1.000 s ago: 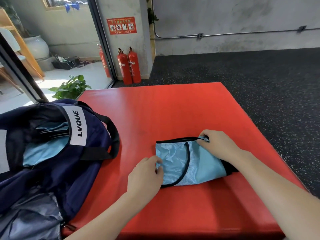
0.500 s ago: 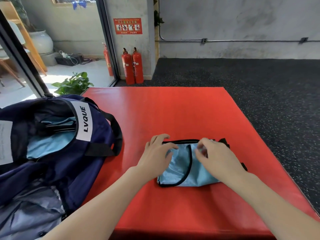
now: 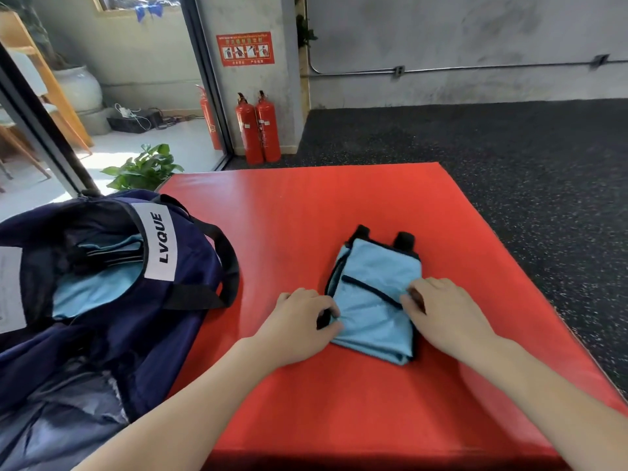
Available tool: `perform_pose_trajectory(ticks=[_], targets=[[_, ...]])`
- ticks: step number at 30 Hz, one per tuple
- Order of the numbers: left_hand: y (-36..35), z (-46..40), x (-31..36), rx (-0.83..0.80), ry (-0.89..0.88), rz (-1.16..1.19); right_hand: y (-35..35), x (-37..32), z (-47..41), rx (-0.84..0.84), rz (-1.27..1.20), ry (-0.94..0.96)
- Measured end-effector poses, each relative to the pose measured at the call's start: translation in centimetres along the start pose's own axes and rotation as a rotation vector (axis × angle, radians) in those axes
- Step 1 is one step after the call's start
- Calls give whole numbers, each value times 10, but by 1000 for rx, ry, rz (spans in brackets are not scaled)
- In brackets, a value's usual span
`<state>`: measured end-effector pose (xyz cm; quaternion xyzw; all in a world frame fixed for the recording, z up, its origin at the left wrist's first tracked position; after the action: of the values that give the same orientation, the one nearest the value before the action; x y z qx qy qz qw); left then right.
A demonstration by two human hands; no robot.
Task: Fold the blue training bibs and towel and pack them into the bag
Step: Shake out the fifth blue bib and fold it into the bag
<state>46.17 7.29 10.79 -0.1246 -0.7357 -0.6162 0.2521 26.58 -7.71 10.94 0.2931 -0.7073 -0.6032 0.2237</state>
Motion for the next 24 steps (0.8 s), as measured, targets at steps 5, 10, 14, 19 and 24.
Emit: perform_pose_trajectory(ticks=[5, 10, 14, 19, 24], targets=[[-6, 16, 8, 58, -57, 85, 0, -4, 6, 98, -151, 197], [-6, 16, 11, 56, -202, 84, -2, -28, 22, 48, -201, 450], [-8, 14, 13, -80, -208, 85, -7, -36, 28, 6, -216, 489], [-5, 14, 15, -66, -187, 87, -7, -40, 26, 5, -252, 473], [-4, 15, 17, -11, -176, 49, -10, -38, 20, -70, -348, 400]])
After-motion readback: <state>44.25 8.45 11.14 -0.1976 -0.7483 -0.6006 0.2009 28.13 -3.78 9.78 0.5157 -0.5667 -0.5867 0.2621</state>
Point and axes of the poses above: each hand's wrist, its own z-axis away from the middle knuckle, its own y-axis out of the back of the hand, x = y × z, the point moved 5 cm from there along -z, towards the middle knuckle, and after that the axes turned 8 degrees about z, right-handed, at the moved point
